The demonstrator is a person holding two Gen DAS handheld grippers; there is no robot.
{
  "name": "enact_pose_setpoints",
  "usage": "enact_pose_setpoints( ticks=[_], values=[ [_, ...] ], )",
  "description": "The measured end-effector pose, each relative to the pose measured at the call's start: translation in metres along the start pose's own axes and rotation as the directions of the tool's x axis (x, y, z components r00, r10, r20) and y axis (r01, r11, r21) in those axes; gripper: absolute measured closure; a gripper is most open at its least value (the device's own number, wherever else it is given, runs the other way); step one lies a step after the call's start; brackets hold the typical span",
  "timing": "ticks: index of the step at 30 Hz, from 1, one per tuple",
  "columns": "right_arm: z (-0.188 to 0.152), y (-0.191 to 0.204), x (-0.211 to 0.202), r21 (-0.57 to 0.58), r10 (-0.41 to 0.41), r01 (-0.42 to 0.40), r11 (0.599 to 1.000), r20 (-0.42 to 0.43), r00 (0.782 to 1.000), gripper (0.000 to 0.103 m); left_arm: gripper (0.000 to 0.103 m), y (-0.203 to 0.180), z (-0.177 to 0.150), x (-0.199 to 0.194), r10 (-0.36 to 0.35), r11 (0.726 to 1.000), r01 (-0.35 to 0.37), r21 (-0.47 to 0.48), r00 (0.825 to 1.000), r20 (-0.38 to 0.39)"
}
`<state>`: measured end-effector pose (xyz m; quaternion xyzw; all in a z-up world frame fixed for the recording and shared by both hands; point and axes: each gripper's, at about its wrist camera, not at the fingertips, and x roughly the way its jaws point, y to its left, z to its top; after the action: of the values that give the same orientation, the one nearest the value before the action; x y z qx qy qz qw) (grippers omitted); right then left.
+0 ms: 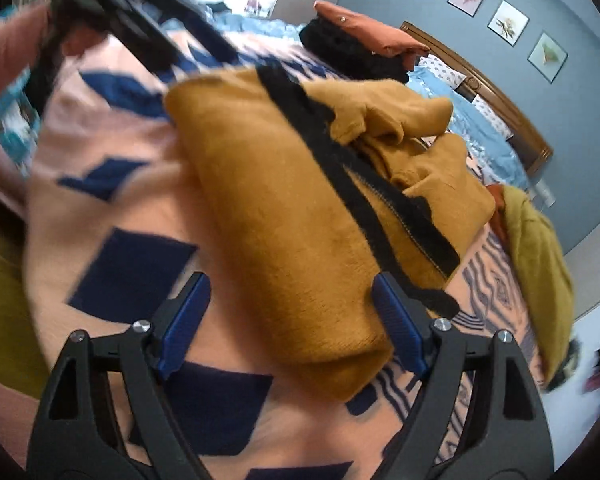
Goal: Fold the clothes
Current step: 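Open both grippers and release the folded cardigan onto the blanket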
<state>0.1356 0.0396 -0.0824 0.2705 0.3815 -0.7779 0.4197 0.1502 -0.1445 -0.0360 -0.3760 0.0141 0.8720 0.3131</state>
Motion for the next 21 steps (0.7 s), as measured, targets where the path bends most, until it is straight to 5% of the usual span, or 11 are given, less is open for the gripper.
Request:
enact_pose_setpoints(
  ticks=[1, 2, 3, 6, 11, 16, 18, 21],
  values=[
    [0.0, -0.003, 0.002, 0.011, 0.005, -0.005, 1.0, -0.001, 1.0, 0.022, 0.022, -0.004, 0.001, 0.003, 0.002, 1.0, -0.002, 0.022, 1.0, -0.008],
    [0.0, -0.006, 0.004, 0.022, 0.01, -0.01, 1.0, -0.001, 1.0, 0.031, 0.022, -0.006, 0.001, 0.007, 0.008, 0.999, -0.007, 0.039, 1.0, -0.019],
    [0.001, -0.011, 0.005, 0.044, 0.024, -0.024, 0.999, -0.002, 1.0, 0.053, 0.022, -0.009, 0.001, 0.011, 0.014, 0.998, -0.012, 0.055, 0.999, -0.03],
    [0.003, -0.027, 0.001, 0.128, 0.079, -0.079, 0.989, 0.011, 0.997, 0.071, 0.022, -0.014, 0.001, 0.023, 0.055, 0.994, -0.049, 0.098, 0.996, -0.063],
    [0.006, -0.062, -0.011, 0.308, 0.18, -0.2, 0.93, 0.094, 0.979, 0.074, 0.022, -0.012, 0.0, 0.047, 0.163, 0.976, -0.138, 0.168, 0.976, -0.142],
    [0.007, -0.065, -0.015, 0.32, 0.188, -0.212, 0.923, 0.105, 0.977, 0.064, 0.031, 0.001, 0.0, 0.059, 0.232, 0.961, -0.195, 0.198, 0.955, -0.186],
    [0.007, -0.048, -0.014, 0.249, 0.163, -0.177, 0.952, 0.078, 0.984, 0.038, 0.039, 0.009, 0.004, 0.058, 0.227, 0.965, -0.195, 0.173, 0.955, -0.19],
    [0.002, -0.02, -0.013, 0.121, 0.087, -0.094, 0.988, 0.063, 0.994, 0.023, 0.039, 0.014, 0.007, 0.058, 0.221, 0.969, -0.192, 0.157, 0.956, -0.195]
  ],
)
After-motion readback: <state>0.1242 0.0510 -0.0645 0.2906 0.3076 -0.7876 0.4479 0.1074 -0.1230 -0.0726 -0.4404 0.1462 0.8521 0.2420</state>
